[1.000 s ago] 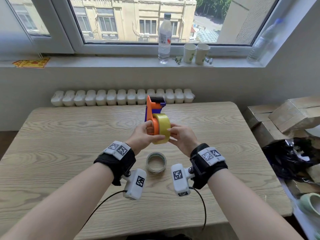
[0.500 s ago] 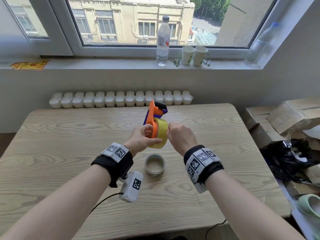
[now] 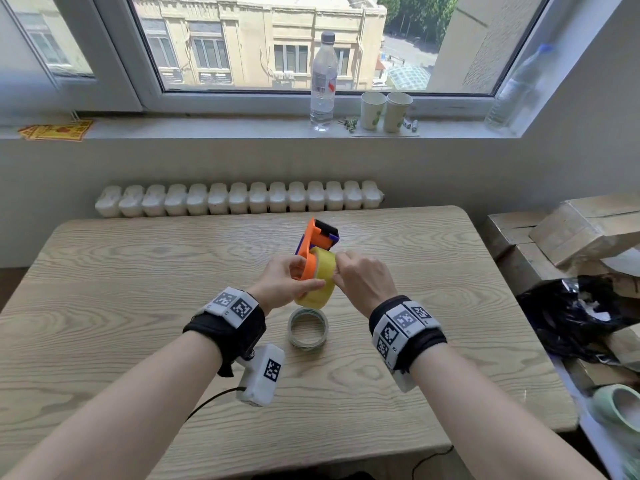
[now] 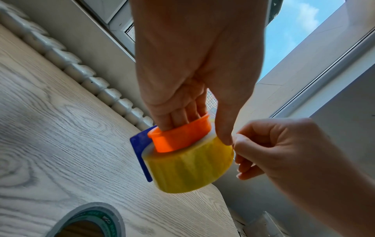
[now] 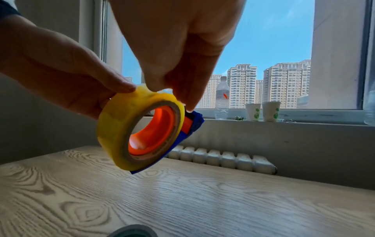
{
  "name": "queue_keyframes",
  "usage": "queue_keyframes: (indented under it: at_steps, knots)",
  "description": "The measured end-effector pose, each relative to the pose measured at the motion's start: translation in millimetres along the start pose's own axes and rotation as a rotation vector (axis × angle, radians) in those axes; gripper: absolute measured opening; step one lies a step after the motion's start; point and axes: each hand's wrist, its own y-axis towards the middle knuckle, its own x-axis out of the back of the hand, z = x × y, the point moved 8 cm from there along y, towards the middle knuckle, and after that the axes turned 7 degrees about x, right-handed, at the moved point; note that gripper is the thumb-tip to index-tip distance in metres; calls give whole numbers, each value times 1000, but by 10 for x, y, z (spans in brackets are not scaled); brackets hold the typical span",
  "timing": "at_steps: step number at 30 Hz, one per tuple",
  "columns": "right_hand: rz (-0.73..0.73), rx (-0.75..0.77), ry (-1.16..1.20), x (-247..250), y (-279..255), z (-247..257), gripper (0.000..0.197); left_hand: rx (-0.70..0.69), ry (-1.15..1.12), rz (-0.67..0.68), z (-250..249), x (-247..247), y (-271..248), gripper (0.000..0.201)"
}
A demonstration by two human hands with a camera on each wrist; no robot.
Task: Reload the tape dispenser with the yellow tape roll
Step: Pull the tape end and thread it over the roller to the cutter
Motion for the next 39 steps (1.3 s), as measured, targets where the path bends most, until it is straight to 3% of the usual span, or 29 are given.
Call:
queue_keyframes:
  at_steps: [3, 6, 8, 22, 25, 31, 39]
  knots:
    - [-158, -85, 143, 55, -47, -120, 14, -4, -51, -2, -15, 7, 6, 41]
    - [-167, -164, 270, 53, -82, -192, 32, 6, -67, -17, -14, 28, 20, 41]
    - [-136, -158, 304, 53, -77, -170, 33, 11, -71, -25, -1, 41, 29, 41]
    - [-76, -83, 123, 15, 28, -71, 10, -11, -6, -15, -48, 8, 11, 40]
    - [-14, -97, 235, -30, 46, -95, 15, -8, 16, -20, -14, 37, 29, 39]
    - [-14, -289, 545, -84, 57, -270, 12, -28, -29, 18, 35, 53, 29, 38]
    - [-86, -237, 680, -44, 104, -193, 8, -26, -43, 11, 85, 84, 82, 24]
